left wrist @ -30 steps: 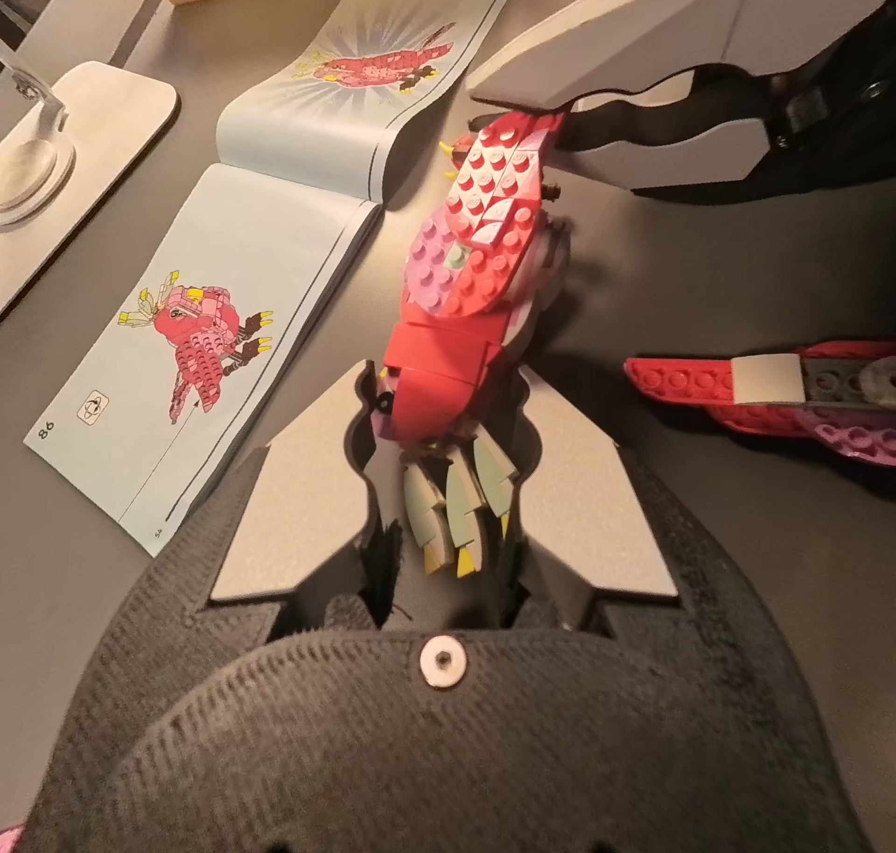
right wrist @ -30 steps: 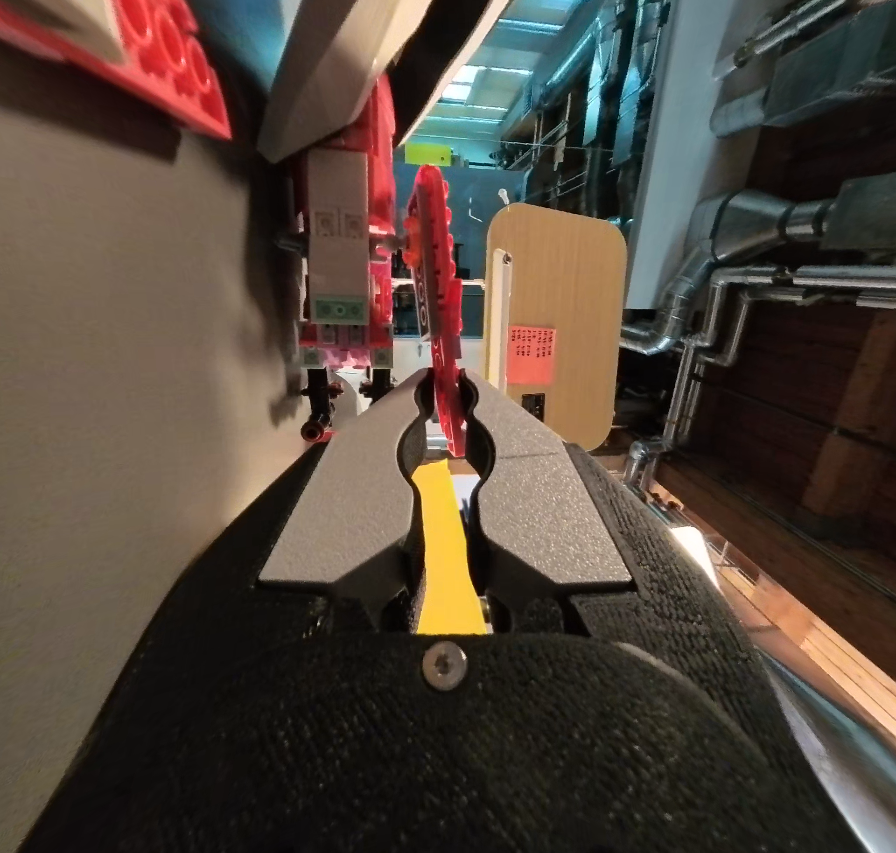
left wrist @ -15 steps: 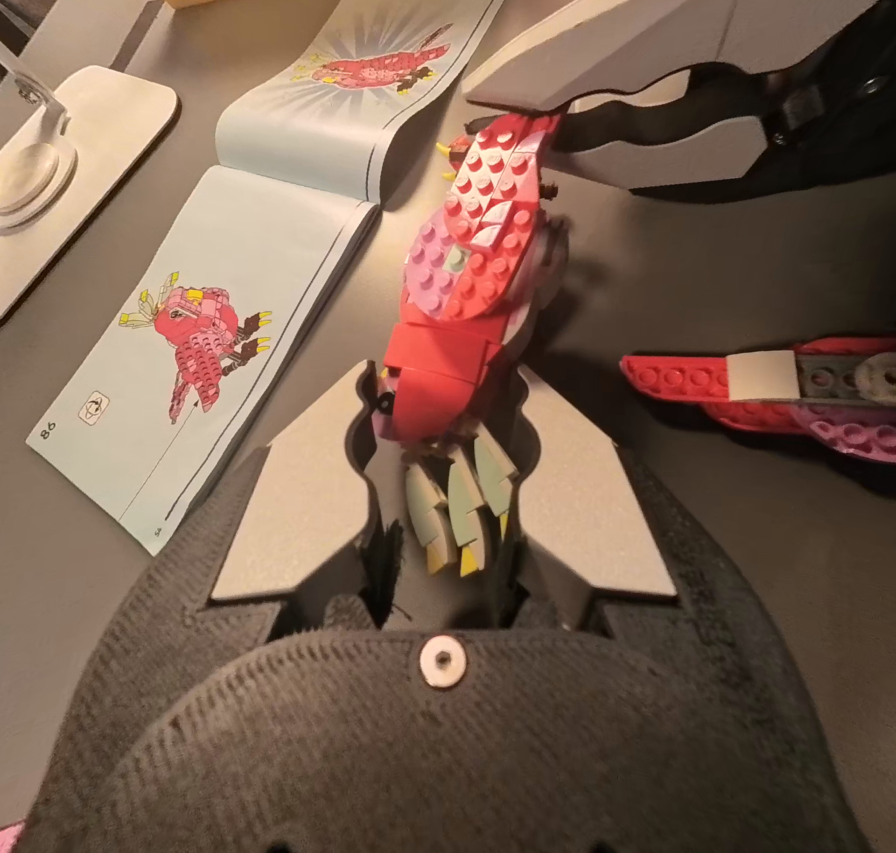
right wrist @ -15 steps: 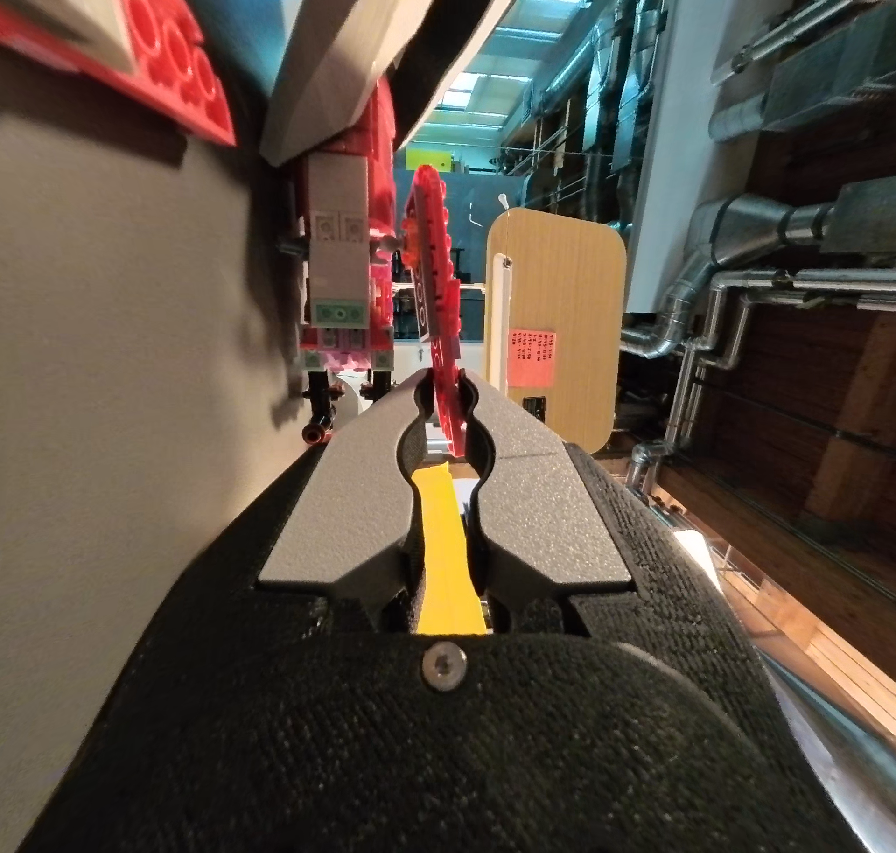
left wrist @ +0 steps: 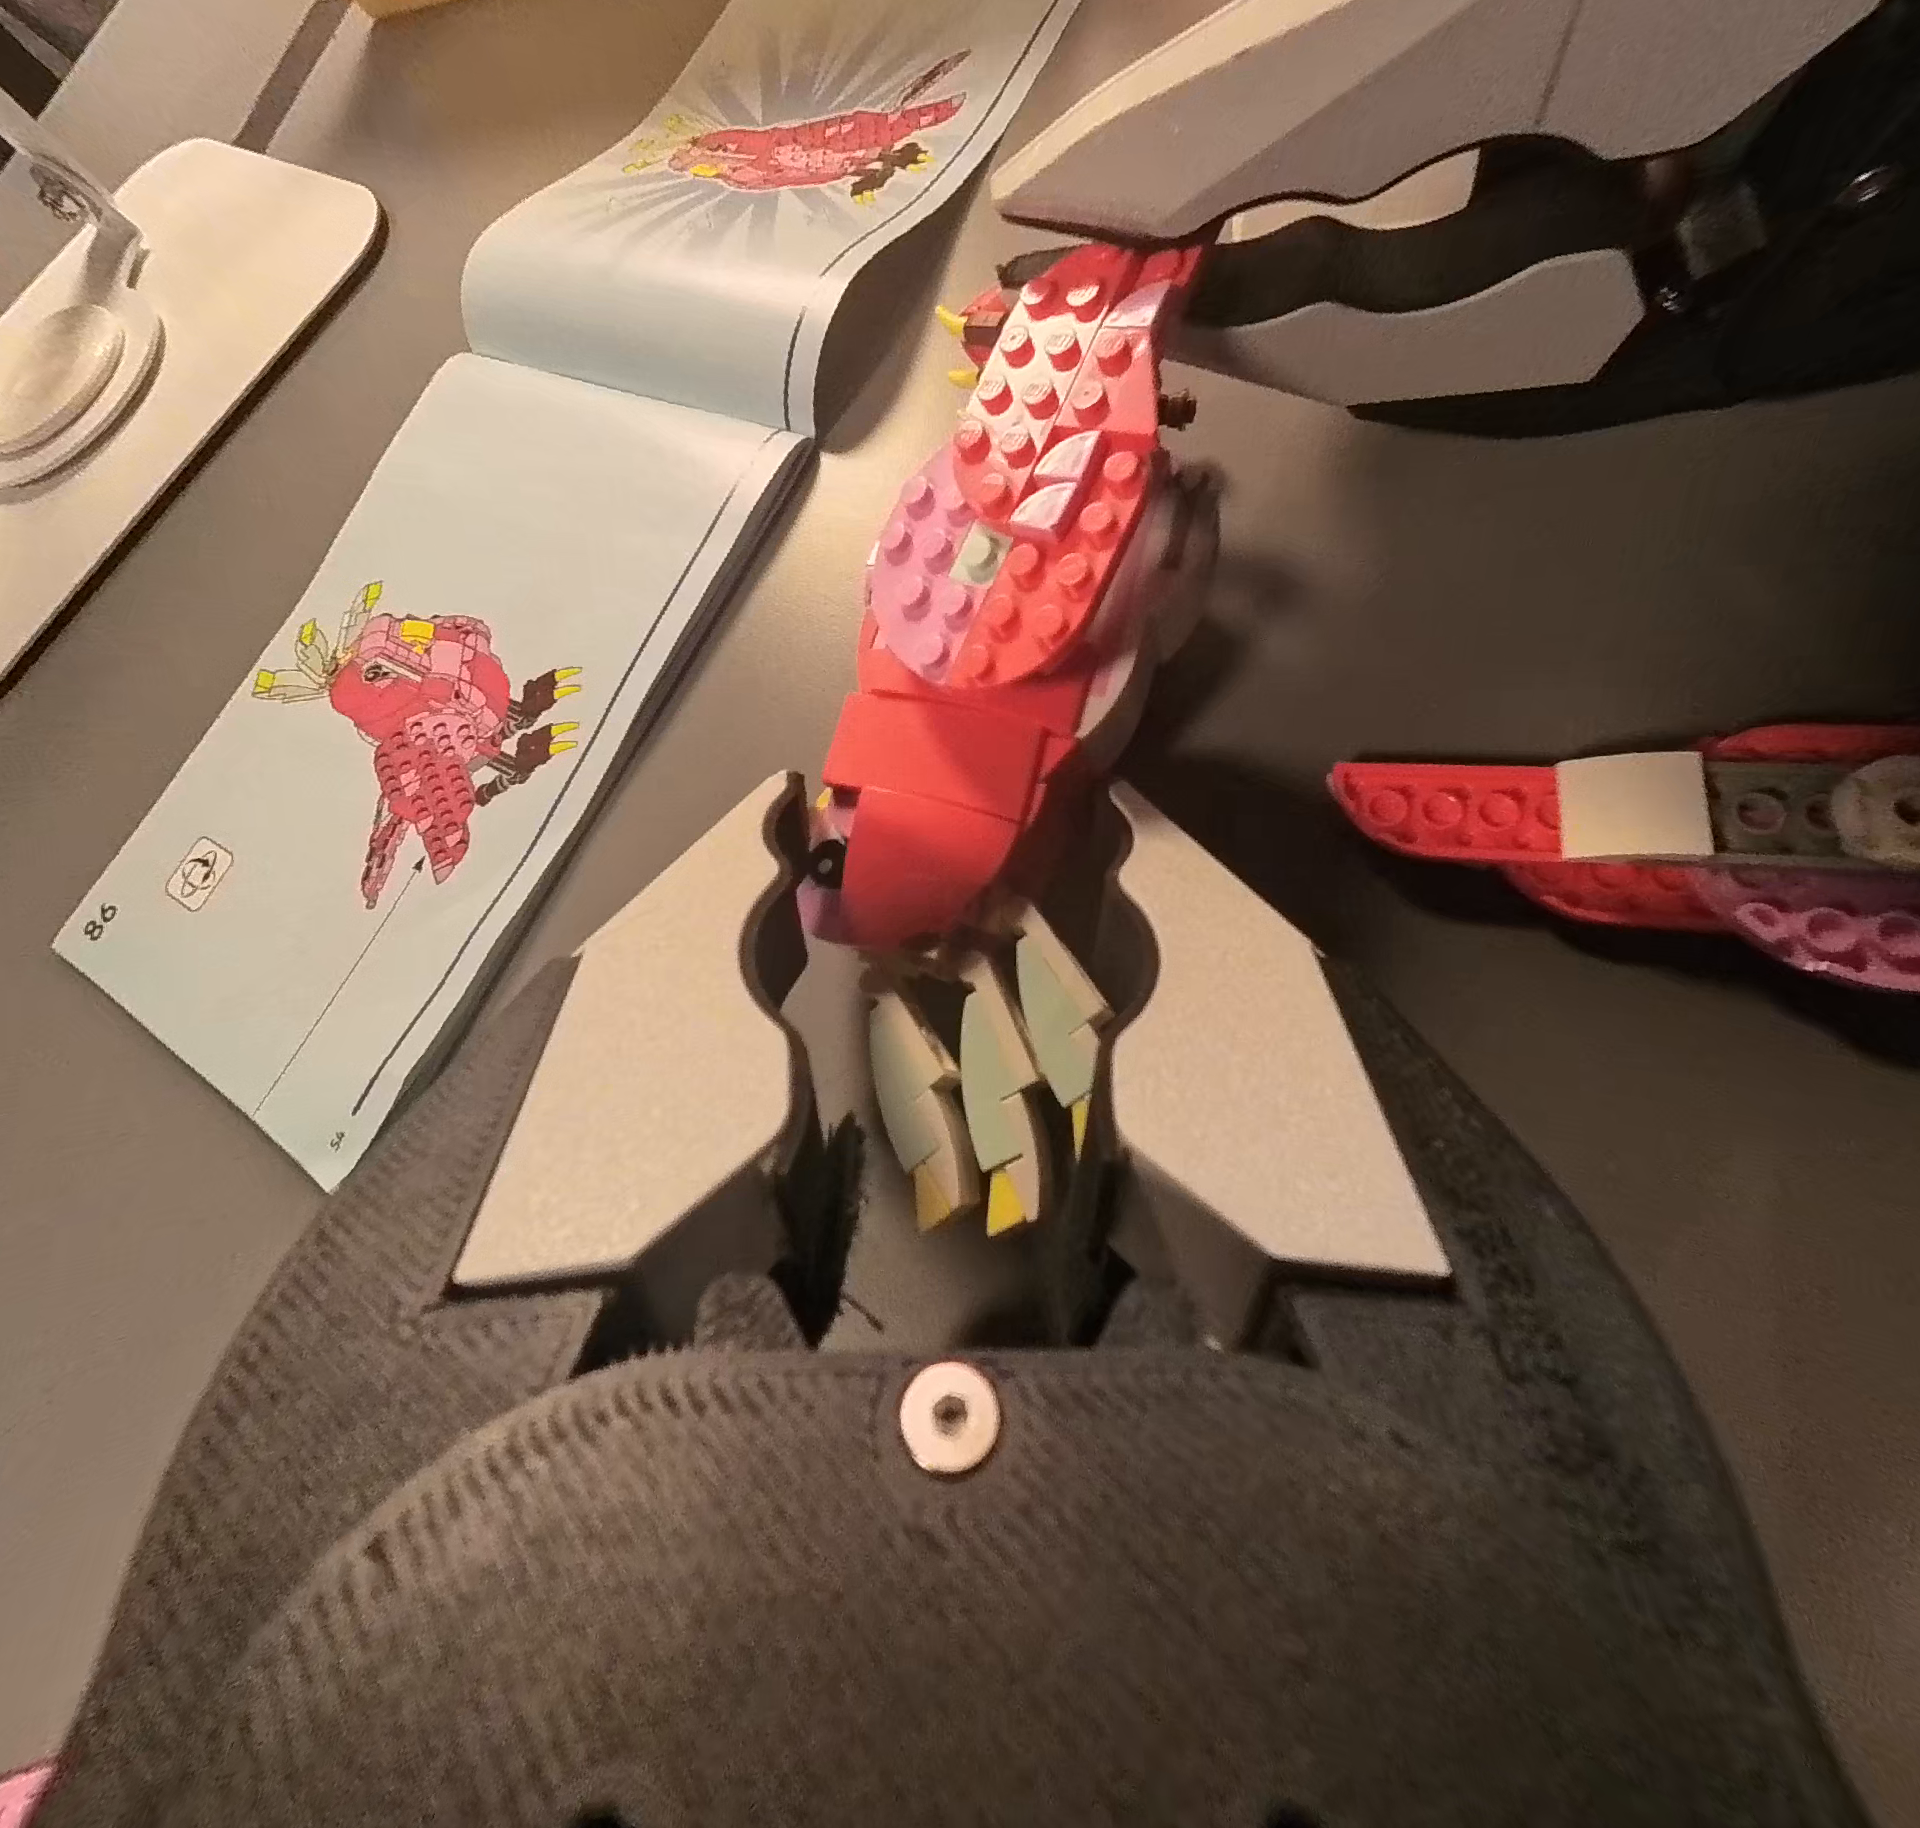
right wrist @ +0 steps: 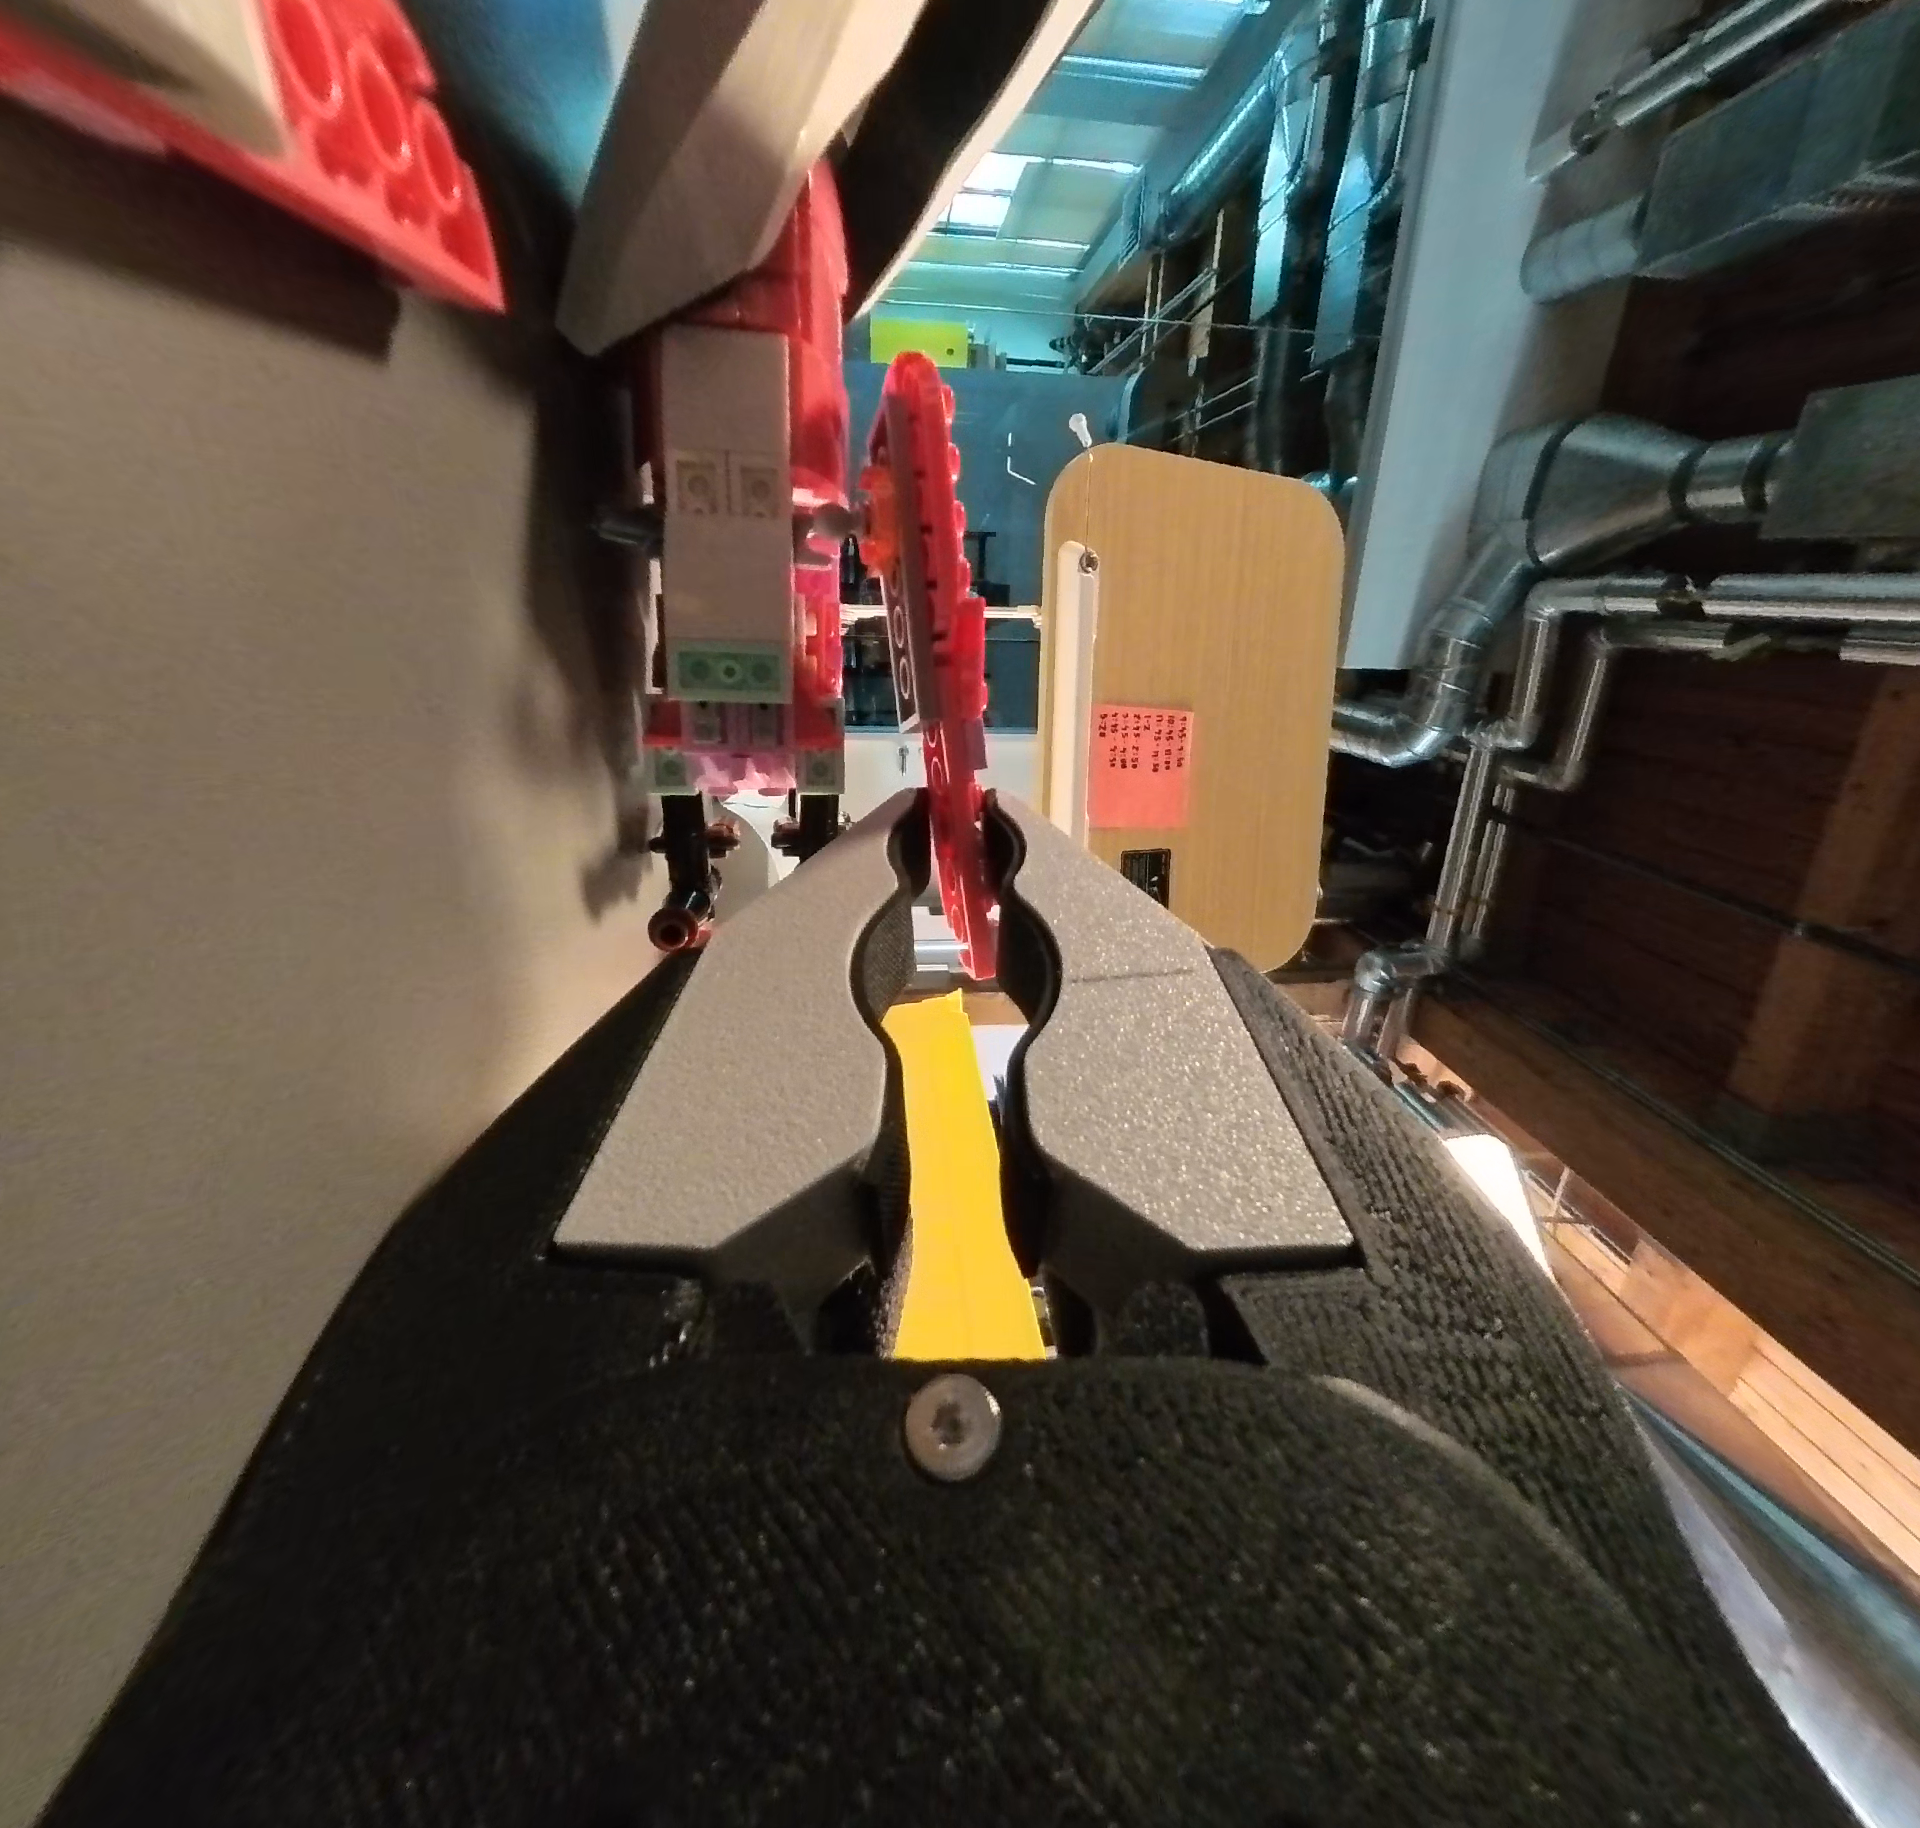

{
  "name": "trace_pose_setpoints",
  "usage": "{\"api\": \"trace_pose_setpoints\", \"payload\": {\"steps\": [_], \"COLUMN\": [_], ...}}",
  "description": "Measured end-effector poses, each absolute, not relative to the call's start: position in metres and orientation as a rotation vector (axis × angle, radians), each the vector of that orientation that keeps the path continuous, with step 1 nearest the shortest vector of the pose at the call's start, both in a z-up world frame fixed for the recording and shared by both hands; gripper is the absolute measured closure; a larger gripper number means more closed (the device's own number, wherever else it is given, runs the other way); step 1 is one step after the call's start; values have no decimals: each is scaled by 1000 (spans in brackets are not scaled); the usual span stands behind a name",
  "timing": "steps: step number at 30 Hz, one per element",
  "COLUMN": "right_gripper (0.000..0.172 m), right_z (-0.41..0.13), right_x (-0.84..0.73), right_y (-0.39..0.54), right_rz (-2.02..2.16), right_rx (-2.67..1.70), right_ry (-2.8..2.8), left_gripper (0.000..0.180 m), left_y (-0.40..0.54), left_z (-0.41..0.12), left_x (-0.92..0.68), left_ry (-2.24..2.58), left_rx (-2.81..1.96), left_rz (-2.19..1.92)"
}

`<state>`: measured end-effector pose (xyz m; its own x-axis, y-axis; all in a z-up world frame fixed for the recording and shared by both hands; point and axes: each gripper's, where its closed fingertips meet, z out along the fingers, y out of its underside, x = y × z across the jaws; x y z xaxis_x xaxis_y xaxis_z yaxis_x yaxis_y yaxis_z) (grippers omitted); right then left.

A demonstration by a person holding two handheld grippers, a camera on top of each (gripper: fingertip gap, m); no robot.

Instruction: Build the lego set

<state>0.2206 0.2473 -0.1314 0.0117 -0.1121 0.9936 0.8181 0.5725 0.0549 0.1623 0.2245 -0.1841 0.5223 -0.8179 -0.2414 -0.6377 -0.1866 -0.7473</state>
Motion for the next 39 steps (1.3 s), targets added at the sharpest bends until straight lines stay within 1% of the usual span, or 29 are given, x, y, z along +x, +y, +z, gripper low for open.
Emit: {"api": "trace_pose_setpoints", "payload": {"steps": [4,7,8,9,11,16,21,26,30,34,39], "right_gripper": [165,166,166,166,166,166,166,166,167,167,166], "right_z": [-132,-134,-135,-136,-137,-140,-148,-148,-138,-142,-144], "right_x": [221,221,221,222,222,225,221,217,220,216,216], "right_y": [248,250,251,252,254,258,251,250,261,264,262], "right_rz": [-813,-805,-800,-796,-797,-790,-520,-442,-543,-617,-601], "right_rx": [-671,-694,-703,-713,-729,-779,-1105,-1217,-1186,-1106,-1083], "right_ry": [-1377,-1385,-1388,-1391,-1394,-1411,-1419,-1475,-1508,-1592,-1619], "left_gripper": [127,117,117,118,126,129,131,131,131,131,131], "left_y": [225,225,225,226,225,227,222,218,218,218,218], "left_z": [-184,-182,-182,-183,-184,-184,-182,-181,-181,-181,-180], "left_x": [162,165,167,168,170,169,166,164,164,164,164], "left_ry": [1195,1209,1214,1214,1221,1200,1122,1087,1089,1084,1068], "left_rx": [-1902,-1879,-1877,-1884,-1901,-1919,-1996,-2034,-2035,-2038,-2050], "left_rz": [-260,-261,-267,-272,-294,-301,-454,-572,-580,-589,-614]}}
